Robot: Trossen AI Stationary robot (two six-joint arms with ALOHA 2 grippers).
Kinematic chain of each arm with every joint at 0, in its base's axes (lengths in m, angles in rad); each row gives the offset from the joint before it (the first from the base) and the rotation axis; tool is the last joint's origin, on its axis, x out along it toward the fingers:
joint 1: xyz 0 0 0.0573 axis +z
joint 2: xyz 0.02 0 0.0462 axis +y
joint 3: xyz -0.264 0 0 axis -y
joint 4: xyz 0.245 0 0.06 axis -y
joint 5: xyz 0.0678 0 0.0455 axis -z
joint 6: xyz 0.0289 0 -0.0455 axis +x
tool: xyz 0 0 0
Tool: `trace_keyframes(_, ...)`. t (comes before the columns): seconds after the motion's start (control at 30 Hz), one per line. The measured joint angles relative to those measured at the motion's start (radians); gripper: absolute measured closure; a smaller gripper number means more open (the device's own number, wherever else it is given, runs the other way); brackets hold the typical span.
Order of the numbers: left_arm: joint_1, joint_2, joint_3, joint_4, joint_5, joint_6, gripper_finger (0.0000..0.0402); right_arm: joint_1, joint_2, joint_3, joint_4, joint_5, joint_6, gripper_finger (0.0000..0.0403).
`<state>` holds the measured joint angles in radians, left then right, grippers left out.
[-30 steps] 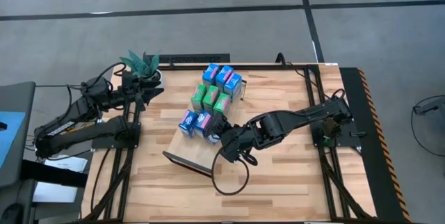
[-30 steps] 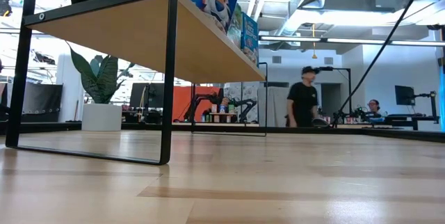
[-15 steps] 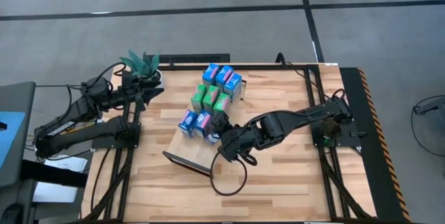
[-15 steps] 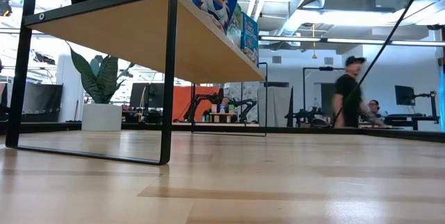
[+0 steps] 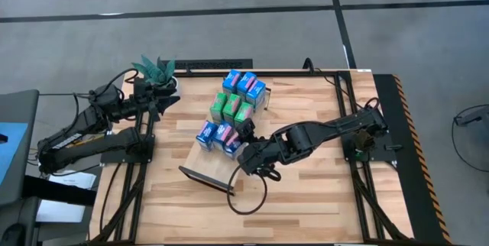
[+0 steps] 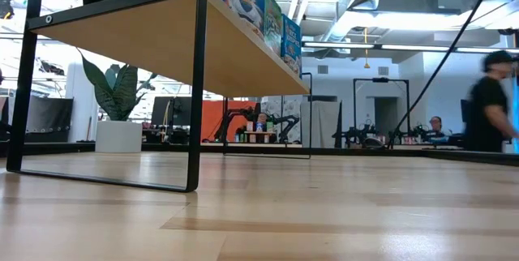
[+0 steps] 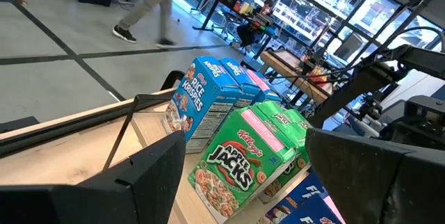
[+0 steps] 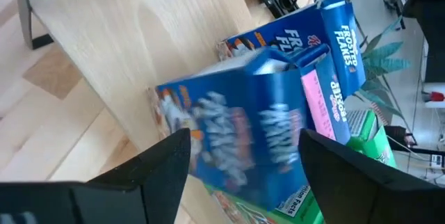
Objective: Stack cereal on shelf
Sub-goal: Put the blue cereal box on the shelf aligned with the other blue cereal boxes, then return to Home Position
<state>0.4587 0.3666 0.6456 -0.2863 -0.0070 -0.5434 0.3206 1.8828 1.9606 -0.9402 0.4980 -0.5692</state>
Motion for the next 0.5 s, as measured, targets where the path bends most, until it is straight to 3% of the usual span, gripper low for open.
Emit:
trace_keyframes(0.27,0.000,0.000,0.000,0.000,-0.005,-0.004,0.0115,0.000,0.000,0.000,0.015,0.078,0.002,0.0100)
trace_keyframes(0.5,0.000,0.000,0.000,0.000,0.029,-0.007,0.0115,0.005,0.000,0.084,-0.038,0.103,0.149,0.0100)
